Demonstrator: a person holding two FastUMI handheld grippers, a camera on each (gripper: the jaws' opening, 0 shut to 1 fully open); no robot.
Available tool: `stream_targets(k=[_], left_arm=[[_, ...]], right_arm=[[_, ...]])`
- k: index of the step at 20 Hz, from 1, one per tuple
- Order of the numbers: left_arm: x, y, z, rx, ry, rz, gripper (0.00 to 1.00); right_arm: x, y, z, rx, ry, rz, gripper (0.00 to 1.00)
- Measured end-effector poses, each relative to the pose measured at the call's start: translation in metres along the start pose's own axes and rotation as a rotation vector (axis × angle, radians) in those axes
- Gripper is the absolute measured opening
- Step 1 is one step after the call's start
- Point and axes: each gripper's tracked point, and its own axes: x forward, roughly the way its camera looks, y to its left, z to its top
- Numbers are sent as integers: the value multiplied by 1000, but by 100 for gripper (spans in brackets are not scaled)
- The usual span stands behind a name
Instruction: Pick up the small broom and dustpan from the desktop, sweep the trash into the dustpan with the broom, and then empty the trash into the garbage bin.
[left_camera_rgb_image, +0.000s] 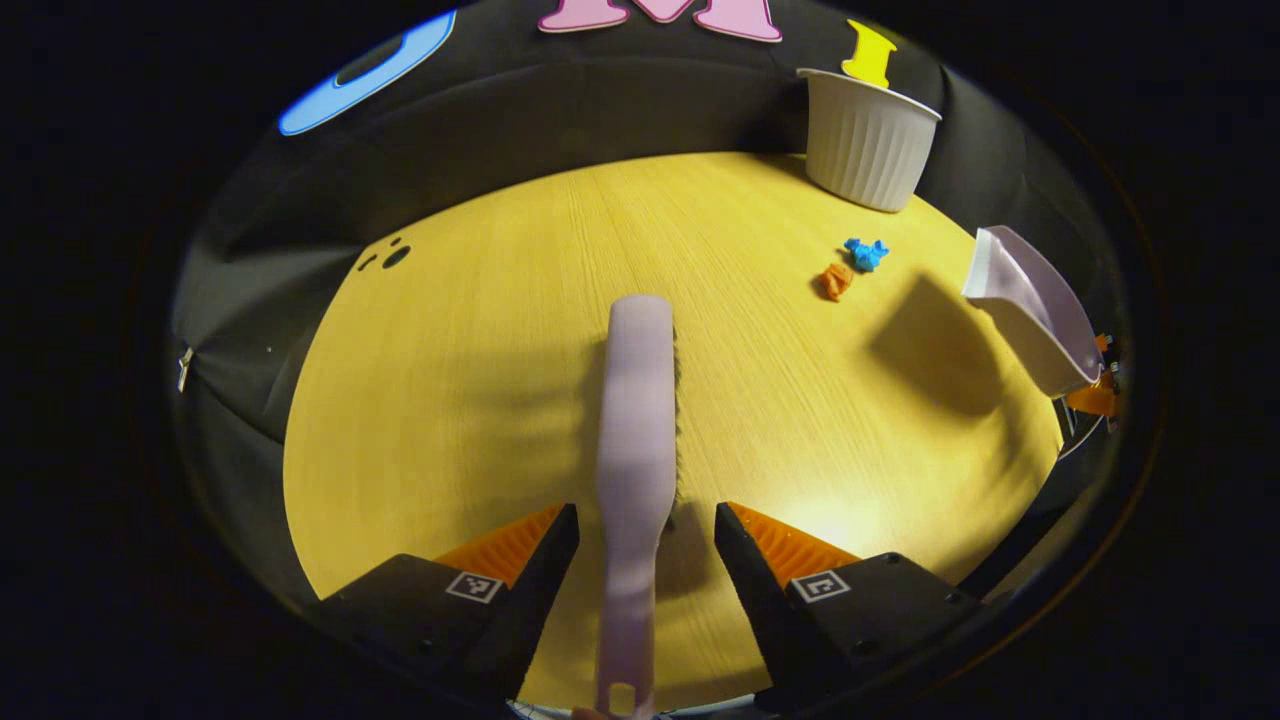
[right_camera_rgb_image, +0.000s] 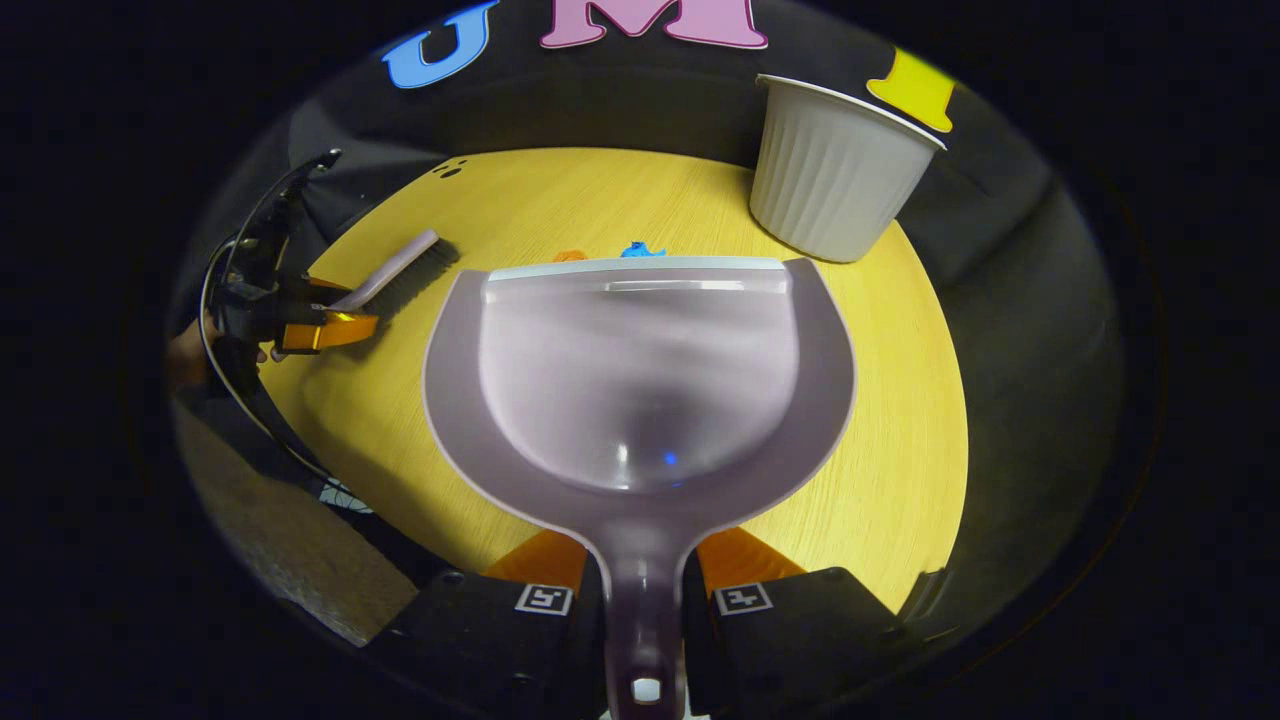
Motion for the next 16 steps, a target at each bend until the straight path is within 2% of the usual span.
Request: stream_targets(k=[1, 3, 4, 5, 6, 8, 11, 16], left_arm=[[4, 2, -2, 8, 16, 10, 88], [6, -1, 0, 1, 15, -12, 80], [10, -1, -1, 7, 19, -16, 69], [12, 0, -2, 15, 22, -11, 63], [10, 4, -1, 22, 25, 4, 48], [9, 8, 2, 47, 26, 38, 30], [6, 6, 29, 80, -26, 51, 28], [8, -13, 89, 124, -93, 18, 26]], right_arm=[[-2, 0, -2, 0, 3, 2, 37], [-5, -1, -4, -4, 7, 4, 37], [-7, -2, -4, -6, 9, 5, 37], [-8, -3, -5, -6, 11, 9, 37], [-10, -3, -4, -6, 12, 13, 37], [-12, -5, -4, -16, 19, 18, 37], [-13, -15, -3, -73, 38, 16, 36], [-8, -24, -12, -110, 142, 45, 37]])
